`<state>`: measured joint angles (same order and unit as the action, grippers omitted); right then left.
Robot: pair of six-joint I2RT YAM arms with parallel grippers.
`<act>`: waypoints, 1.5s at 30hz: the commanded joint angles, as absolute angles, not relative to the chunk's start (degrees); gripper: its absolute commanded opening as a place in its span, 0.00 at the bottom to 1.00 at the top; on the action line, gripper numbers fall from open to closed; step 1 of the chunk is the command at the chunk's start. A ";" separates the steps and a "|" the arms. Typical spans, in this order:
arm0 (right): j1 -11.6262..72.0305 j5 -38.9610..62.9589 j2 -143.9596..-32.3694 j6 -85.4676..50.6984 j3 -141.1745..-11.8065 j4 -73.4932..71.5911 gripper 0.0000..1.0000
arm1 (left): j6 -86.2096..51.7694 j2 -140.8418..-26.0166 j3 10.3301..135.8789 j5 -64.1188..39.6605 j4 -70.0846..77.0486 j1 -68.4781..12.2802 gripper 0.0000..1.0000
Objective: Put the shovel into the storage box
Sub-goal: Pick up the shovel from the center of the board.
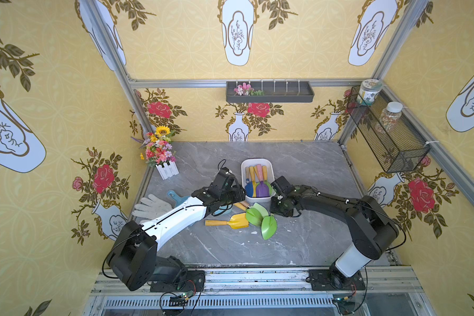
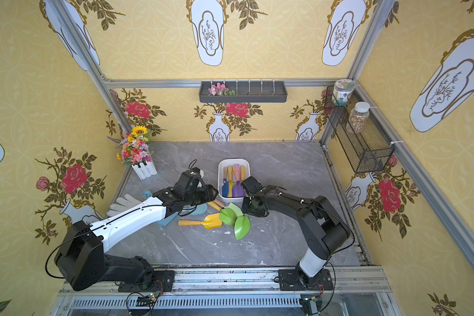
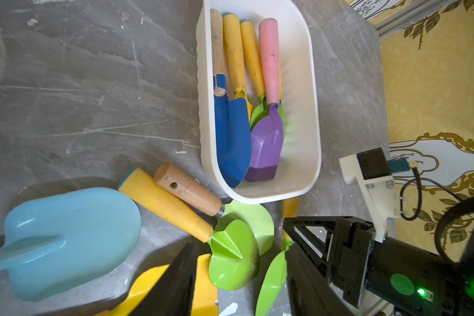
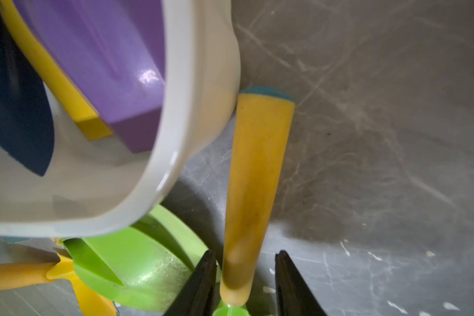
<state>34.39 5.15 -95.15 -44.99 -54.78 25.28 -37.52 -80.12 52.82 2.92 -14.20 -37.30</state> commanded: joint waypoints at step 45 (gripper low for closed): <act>29.80 0.54 -82.01 -41.68 -55.40 35.34 0.18 | -38.54 -80.03 51.77 0.10 -10.75 -36.26 0.57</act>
<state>29.76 2.50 -82.67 -43.24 -54.13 32.91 -38.04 -80.25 52.36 0.95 -11.97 -36.56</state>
